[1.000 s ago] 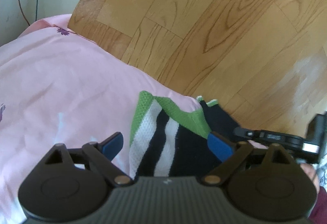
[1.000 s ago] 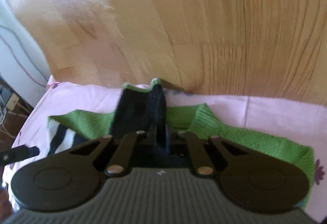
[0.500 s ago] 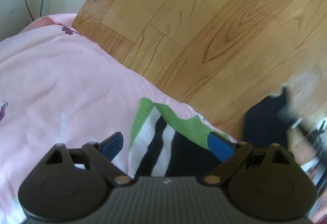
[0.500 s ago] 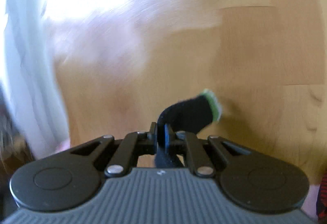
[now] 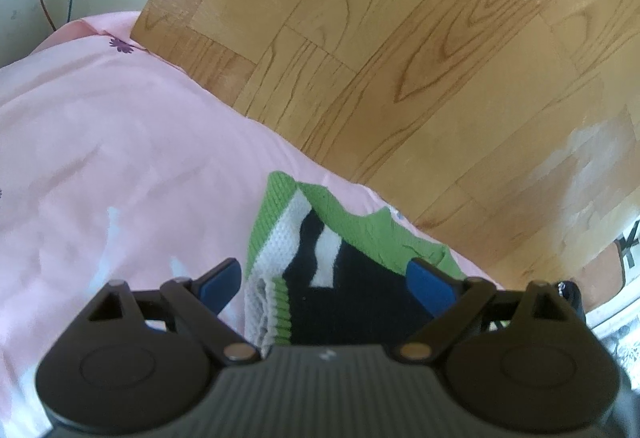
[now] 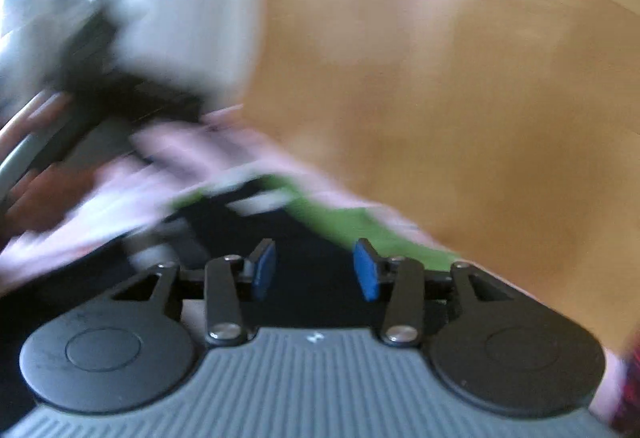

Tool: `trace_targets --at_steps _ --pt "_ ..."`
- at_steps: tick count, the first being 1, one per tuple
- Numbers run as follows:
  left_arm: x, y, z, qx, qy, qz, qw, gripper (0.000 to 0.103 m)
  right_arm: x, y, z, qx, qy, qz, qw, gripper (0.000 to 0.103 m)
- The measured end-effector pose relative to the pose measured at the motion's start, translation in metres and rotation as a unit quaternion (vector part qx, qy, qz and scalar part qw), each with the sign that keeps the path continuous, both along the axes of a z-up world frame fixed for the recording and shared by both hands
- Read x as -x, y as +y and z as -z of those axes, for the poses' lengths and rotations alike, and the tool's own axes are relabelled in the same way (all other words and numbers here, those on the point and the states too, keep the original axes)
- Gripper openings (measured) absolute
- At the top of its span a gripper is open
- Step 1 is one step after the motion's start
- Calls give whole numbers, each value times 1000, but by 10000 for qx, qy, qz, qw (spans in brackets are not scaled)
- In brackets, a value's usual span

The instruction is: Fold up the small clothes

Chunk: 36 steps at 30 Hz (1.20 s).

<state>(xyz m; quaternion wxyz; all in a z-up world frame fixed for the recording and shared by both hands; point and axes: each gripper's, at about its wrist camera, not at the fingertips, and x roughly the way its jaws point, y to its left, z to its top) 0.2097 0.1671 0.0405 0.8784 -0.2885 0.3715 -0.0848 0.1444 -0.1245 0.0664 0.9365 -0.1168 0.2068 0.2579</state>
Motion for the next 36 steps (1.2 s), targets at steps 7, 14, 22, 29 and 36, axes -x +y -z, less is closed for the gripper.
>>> trace_targets --at_steps 7,14,22,29,36 --pt "-1 -14 2 -314 -8 224 9993 90 -66 -83 18 -356 1020 2073 9723 51" --pt "-2 -15 6 -397 46 205 9990 87 -70 -96 37 -193 1004 2589 9605 9" --pt "-1 -19 4 -461 -17 255 9986 86 -60 -93 25 -69 504 2821 9580 27" --pt "-3 -39 6 -915 101 818 9924 60 -59 -25 17 340 820 1246 9882 50" --pt "0 -61 9 -1811 -79 883 9795 33 -68 -4 36 645 1183 915 9866 5"
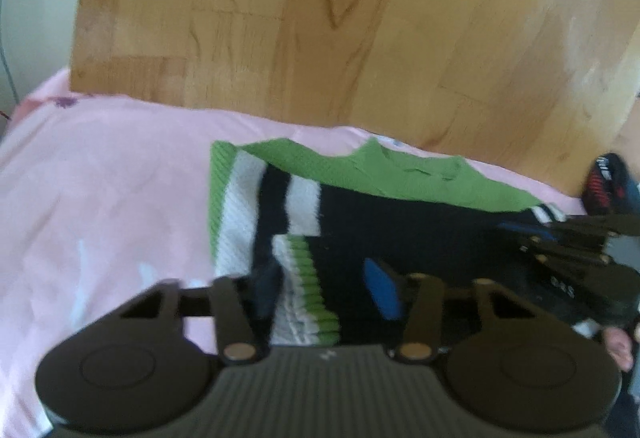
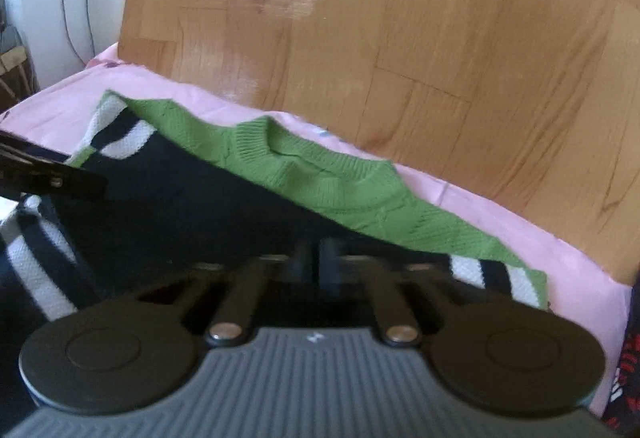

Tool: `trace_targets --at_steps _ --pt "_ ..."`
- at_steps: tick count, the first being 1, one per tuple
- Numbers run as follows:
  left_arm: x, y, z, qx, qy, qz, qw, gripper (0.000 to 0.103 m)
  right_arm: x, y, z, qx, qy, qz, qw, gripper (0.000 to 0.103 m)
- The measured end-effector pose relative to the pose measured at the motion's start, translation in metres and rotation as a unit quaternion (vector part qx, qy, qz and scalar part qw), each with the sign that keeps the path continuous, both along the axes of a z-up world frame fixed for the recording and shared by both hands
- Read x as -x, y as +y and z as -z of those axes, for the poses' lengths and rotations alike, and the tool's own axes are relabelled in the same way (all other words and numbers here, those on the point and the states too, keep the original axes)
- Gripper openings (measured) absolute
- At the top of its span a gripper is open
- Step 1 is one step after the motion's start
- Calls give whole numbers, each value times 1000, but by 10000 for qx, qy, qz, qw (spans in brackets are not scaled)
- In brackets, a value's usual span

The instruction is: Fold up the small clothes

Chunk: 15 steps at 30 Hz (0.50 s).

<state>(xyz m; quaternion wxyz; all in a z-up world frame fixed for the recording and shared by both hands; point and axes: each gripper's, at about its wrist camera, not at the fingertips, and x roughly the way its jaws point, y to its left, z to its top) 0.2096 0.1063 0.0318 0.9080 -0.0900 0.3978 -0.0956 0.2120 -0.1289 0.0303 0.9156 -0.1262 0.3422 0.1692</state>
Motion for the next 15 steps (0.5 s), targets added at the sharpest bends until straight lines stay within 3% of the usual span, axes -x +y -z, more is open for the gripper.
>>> trace_targets --at_steps 1,4,8,11,13,15 --pt "0 1 0 -1 -46 -80 10000 19 2 5 2 164 -124 -53 9998 5" --pt "-3 9 -1 324 -84 -224 9992 9 -5 7 2 188 -400 107 9990 4" --pt "-4 15 -3 351 -137 -485 9981 9 -21 6 -8 -254 -646 434 9966 5" --pt "-8 17 0 361 -7 -518 9980 13 -26 19 12 76 -215 246 9994 9" --pt "-7 20 -3 419 25 -542 9976 14 -15 23 11 152 -391 202 9989 12" --pt "-4 23 -6 476 -29 -594 9971 14 -2 18 3 -266 -354 251 9987 20"
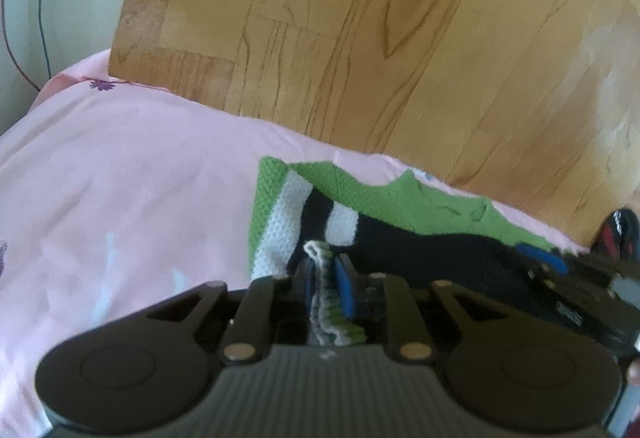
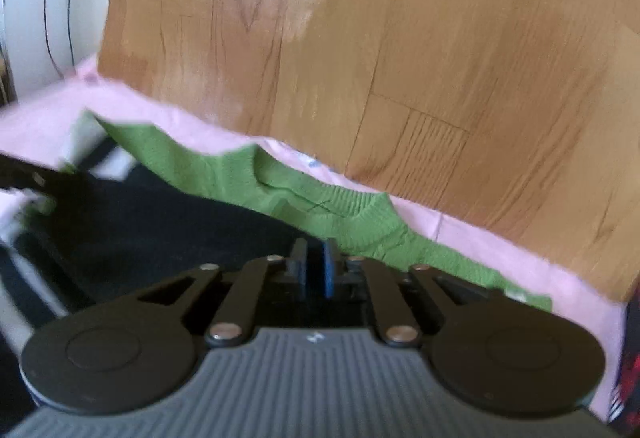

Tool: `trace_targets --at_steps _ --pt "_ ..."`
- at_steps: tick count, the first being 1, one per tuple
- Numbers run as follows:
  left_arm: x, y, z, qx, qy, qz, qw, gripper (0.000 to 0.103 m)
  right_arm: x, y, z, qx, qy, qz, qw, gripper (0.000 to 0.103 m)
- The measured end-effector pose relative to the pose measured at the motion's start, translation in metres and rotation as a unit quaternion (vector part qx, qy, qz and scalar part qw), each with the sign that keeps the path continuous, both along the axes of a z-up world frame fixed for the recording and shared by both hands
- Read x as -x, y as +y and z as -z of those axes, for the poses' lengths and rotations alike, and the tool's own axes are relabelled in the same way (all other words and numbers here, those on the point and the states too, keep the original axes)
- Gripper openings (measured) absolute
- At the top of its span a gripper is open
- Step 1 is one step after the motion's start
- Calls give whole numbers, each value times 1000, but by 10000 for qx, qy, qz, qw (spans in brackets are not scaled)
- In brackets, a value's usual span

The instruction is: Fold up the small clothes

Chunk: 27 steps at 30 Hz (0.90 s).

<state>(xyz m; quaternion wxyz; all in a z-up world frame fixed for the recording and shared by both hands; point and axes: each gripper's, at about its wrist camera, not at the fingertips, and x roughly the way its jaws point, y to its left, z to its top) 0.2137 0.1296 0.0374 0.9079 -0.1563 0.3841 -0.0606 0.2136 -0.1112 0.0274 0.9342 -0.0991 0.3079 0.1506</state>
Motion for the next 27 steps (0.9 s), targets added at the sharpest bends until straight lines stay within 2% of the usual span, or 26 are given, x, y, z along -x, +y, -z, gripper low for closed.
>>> trace_targets --at_steps 3,5,6,8,9,11,13,16,24,27 --pt "2 0 -3 8 -73 -35 10000 14 18 -7 -7 -307 15 -148 9994 24" --pt "4 -1 -5 -10 -99 -47 9999 14 29 -3 2 -569 465 -551 9958 22" --pt "5 -1 -6 -4 -115 -47 9999 14 40 3 9 -503 521 -749 9946 22" --pt "7 -1 -11 14 -169 -42 9998 15 67 17 10 137 -82 -972 9951 22" --pt "9 0 -13 13 -201 -40 9998 17 73 18 7 187 -192 -989 9947 22" --pt "11 1 -17 29 -258 -48 9997 28 73 10 -3 -266 -140 -837 9960 22" --pt "13 3 -20 76 -294 -115 9995 29 71 8 -11 -575 -199 -706 9956 22" --pt "14 11 -23 226 -318 -233 9990 29 66 25 -17 -754 -189 -908 9928 22" --pt "19 31 -31 519 -456 -464 9965 33 65 116 0 -393 -136 -1905 9808 24" --pt "19 31 -32 542 -463 -472 9963 33 57 138 8 0 -97 -1931 9811 23"
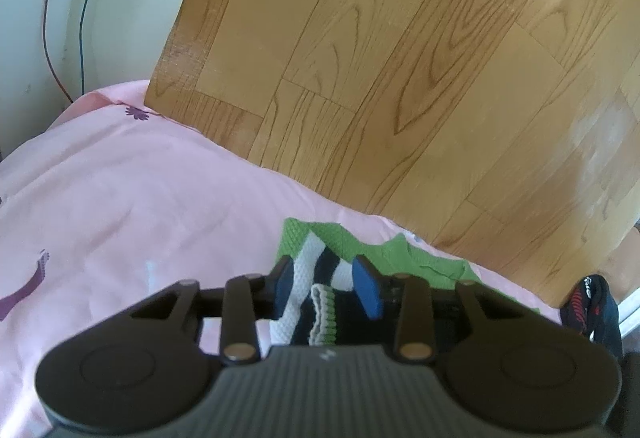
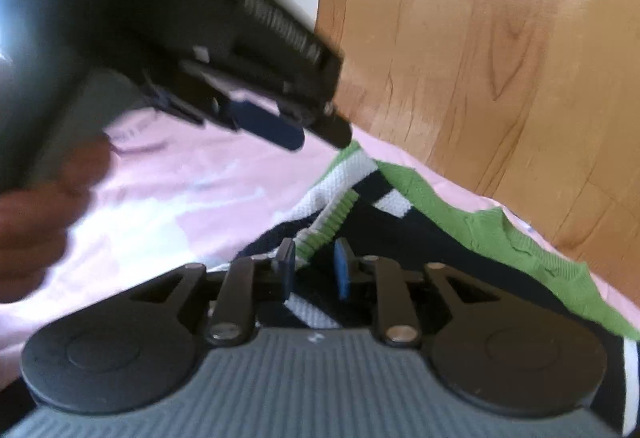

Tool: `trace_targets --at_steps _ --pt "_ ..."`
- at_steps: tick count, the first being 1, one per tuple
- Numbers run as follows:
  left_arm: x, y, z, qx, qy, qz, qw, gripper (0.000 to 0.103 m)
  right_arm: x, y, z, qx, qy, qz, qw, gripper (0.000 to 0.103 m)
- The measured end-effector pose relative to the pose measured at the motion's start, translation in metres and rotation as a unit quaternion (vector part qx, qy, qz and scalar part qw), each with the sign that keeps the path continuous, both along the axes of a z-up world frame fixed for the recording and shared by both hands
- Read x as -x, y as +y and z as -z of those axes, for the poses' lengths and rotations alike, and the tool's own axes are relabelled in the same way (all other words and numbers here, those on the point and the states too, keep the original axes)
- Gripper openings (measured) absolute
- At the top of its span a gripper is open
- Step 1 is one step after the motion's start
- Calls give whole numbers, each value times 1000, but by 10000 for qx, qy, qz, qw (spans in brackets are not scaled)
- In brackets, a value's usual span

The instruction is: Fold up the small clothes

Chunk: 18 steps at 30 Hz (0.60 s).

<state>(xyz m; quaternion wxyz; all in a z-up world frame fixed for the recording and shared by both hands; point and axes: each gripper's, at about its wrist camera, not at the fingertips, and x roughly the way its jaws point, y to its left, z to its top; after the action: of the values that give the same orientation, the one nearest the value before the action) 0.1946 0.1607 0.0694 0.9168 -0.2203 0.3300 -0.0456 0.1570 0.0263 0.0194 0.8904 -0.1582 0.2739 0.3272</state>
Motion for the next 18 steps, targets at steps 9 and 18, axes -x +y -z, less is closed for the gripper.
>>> trace_targets --at_steps 9,18 --pt "1 5 -2 79 -28 -62 9999 33 -44 -17 4 -1728 1717 810 9665 16" --pt "-1 -10 1 -7 6 209 9998 36 -23 -91 -21 -2040 1278 1070 9647 18"
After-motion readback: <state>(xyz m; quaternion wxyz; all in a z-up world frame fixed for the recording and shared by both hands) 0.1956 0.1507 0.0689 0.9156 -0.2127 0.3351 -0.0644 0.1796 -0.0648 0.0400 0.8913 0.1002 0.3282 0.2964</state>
